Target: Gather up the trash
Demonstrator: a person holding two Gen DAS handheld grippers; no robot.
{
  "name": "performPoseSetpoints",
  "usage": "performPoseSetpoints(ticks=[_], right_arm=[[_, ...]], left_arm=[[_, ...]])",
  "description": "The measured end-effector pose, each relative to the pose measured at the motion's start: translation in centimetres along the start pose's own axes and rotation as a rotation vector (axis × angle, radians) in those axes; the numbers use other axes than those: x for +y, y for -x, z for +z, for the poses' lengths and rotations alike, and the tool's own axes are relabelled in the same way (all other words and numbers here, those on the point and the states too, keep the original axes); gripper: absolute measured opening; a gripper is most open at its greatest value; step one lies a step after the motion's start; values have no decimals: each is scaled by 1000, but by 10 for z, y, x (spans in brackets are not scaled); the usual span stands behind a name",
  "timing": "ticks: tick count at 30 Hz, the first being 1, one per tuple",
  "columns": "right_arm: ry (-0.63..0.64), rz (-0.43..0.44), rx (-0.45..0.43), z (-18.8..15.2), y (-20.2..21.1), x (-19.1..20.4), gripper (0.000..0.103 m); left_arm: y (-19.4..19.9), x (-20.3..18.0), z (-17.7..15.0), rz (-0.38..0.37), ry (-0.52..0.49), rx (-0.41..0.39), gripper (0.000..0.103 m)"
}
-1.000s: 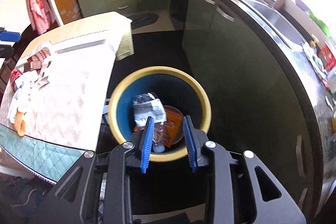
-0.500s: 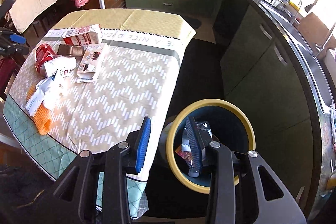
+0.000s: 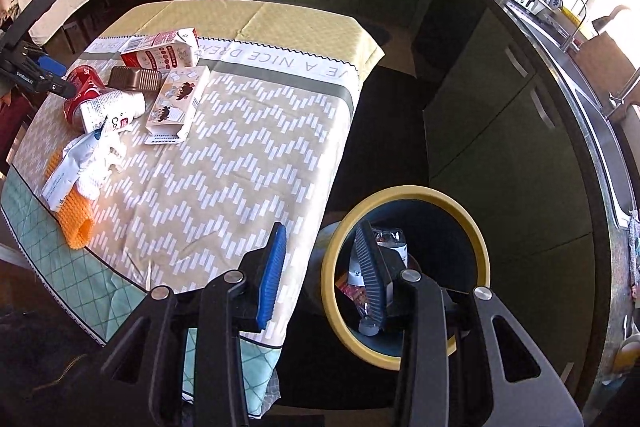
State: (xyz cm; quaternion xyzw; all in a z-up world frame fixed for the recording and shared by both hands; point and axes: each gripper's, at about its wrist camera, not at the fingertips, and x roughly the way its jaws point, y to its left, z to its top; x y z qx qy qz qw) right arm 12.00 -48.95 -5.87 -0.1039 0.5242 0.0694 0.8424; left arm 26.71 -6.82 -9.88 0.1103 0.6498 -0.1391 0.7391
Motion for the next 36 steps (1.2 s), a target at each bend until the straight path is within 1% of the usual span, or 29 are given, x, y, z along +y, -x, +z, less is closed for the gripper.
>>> performPoseSetpoints(ticks=[6,12,15,17,20,23,25,27,29,33,35,36], right_arm=[[21,8,11,-1,-5,6,37],[26,7,21,-3,-7,8,37],[31,6,24,-3,-8,9,37],[38,7,26,-2,-9,11,41],[47,8,26,0,-10,15,42],[57,14,28,1,-11,19,42],[62,19,13,9,-9,23,42],[67,53,-6,25,-7,30,42],[92,98,-22,46,-6,47,42],[226,249,-42,84,-4,106,39],[245,321,4,105,-12,131,39],[216,395,55,117,-21,137,37]], left_arm=[[-11,-3,4,43,-31,15,95],[-12,2,4,31,-24,23,96],[-8,14,6,-11,26,35,96],[-8,23,9,-38,68,42,96],[-13,37,14,-61,132,51,96],[-14,40,9,-111,145,73,96],[-7,39,8,-105,146,56,96],[0,39,7,-101,148,45,96],[6,36,3,-87,152,42,96],[13,31,-3,-62,149,38,96],[17,31,-8,-57,152,33,96],[19,33,-11,-57,157,32,96]])
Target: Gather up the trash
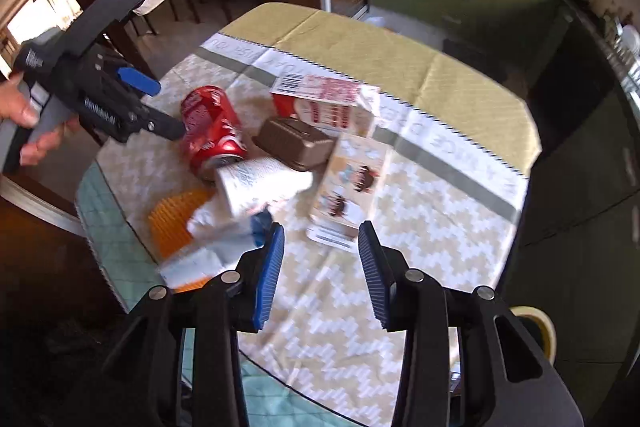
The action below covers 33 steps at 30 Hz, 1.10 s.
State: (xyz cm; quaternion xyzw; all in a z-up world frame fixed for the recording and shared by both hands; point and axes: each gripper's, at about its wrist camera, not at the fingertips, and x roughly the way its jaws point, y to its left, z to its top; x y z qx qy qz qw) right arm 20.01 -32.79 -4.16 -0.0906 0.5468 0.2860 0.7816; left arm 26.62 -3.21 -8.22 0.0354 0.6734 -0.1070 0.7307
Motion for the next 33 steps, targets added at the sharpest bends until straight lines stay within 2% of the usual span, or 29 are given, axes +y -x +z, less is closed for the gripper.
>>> performPoseSetpoints(ticks=[1,2,4,6,7,8,10,12,15,18,22,27,30,33], right_arm=[[-47,59,30,12,-10,-3,30],[-83,62,51,24,-20,-6,30],[-64,9,75,47,-36,-2,30],[4,9,126,61,-49,8,30],[57,-20,129,67,-53,17,31],[129,-74,126,69,-57,28,38],[269,-169,130,73,-65,50,41],[353,-208,163,76,-76,65,42],[469,-280,213,74,-95,81,50],[531,-336,254,71,-110,88,52],[531,-366,277,74,-125,84,51],[507,-351,303,77,-140,73,52],[538,-315,305,81,-144,72,61],[599,-352,296,83,-153,74,64]], left_arm=[[2,3,-3,2,4,-1,96],[4,4,-5,7,5,-3,96],[7,8,-9,6,5,-9,96],[10,10,-13,7,1,-14,96],[12,11,-15,9,-5,-18,96],[13,13,-17,10,-9,-21,96],[14,15,-18,3,-8,-22,96],[12,16,-19,-1,-9,-21,96],[12,19,-19,-11,-8,-21,96],[13,22,-22,-12,-6,-30,96],[16,25,-27,-20,-6,-35,96],[16,23,-32,-23,-18,-30,96],[17,19,-34,-21,-29,-29,96],[18,15,-36,-22,-40,-30,96]])
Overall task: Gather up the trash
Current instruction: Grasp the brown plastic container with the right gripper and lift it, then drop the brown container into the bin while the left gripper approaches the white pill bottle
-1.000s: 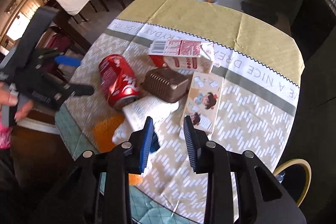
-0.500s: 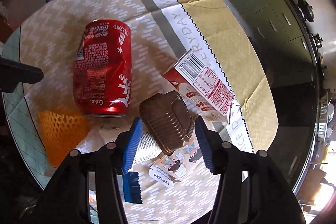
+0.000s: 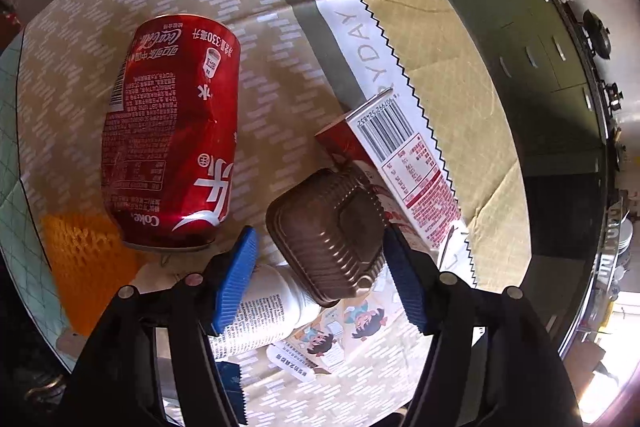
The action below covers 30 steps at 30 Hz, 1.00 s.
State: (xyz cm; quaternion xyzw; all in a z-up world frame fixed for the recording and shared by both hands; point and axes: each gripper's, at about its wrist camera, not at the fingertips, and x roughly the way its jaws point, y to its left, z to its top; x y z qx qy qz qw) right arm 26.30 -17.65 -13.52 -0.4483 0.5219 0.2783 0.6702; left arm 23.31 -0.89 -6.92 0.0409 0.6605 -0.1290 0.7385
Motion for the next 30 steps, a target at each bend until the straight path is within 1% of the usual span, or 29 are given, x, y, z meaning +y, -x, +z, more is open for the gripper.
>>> performPoseSetpoints(ticks=[4,7,8,9,12,14,17,21,26,28,30], right_arm=[[39,-48,12,5,-9,5,64],[45,-75,25,6,-20,3,63],[36,-79,26,6,-22,2,57],[25,-95,19,7,-22,1,54],[-24,-83,-12,6,-16,-10,46],[-70,-74,-38,6,-6,-19,37],[-152,-38,-71,1,8,-38,27],[-244,16,-99,-13,22,-60,27],[-383,94,-139,-42,40,-94,27],[-456,134,-159,-64,51,-109,27],[-528,154,-168,-91,65,-117,27]], left_arm=[[1,-2,-2,-1,-9,1,96],[1,-1,-3,-2,-7,0,96],[1,0,-3,-3,-6,0,96],[1,0,-3,-3,-8,0,96],[-1,0,-5,-1,-15,6,96],[-2,-2,-6,-1,-23,13,96],[-2,-9,-5,1,-41,12,96],[3,-21,0,2,-71,-1,96],[8,-43,9,3,-119,-9,96],[8,-58,17,-2,-149,-14,96],[5,-75,28,-13,-186,-15,96]])
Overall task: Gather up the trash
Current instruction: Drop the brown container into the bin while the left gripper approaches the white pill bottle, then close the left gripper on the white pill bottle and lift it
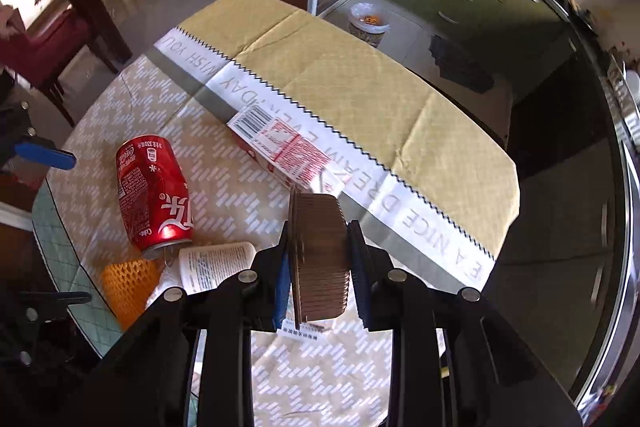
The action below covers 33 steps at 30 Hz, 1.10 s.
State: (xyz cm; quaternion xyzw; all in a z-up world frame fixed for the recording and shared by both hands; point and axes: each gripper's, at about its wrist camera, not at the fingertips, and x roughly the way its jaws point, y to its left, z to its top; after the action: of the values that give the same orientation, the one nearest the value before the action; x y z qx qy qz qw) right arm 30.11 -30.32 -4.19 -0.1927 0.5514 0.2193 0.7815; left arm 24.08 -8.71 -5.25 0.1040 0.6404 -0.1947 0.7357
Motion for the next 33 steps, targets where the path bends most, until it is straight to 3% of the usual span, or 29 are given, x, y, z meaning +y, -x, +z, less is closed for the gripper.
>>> performPoseSetpoints(ticks=[5,10,15,18,24,29,33], right_arm=[[-191,-5,-11,-61,35,-71,27],[-364,-24,4,-153,53,-132,27],[-503,-17,32,-231,47,-174,27],[-572,-20,52,-266,37,-192,27],[-678,-79,126,-318,8,-223,27],[-722,-149,192,-347,-8,-238,27],[-720,-167,190,-356,-2,-241,27]], left_arm=[[-28,-46,43,-14,-123,29,96],[-64,-62,72,-26,-167,85,94],[-89,-65,80,-65,-168,151,63],[-100,-66,80,-49,-170,179,61],[-109,-68,77,-57,-168,204,48],[-104,-68,73,-51,-160,188,48],[-90,-65,69,-40,-161,160,48]])
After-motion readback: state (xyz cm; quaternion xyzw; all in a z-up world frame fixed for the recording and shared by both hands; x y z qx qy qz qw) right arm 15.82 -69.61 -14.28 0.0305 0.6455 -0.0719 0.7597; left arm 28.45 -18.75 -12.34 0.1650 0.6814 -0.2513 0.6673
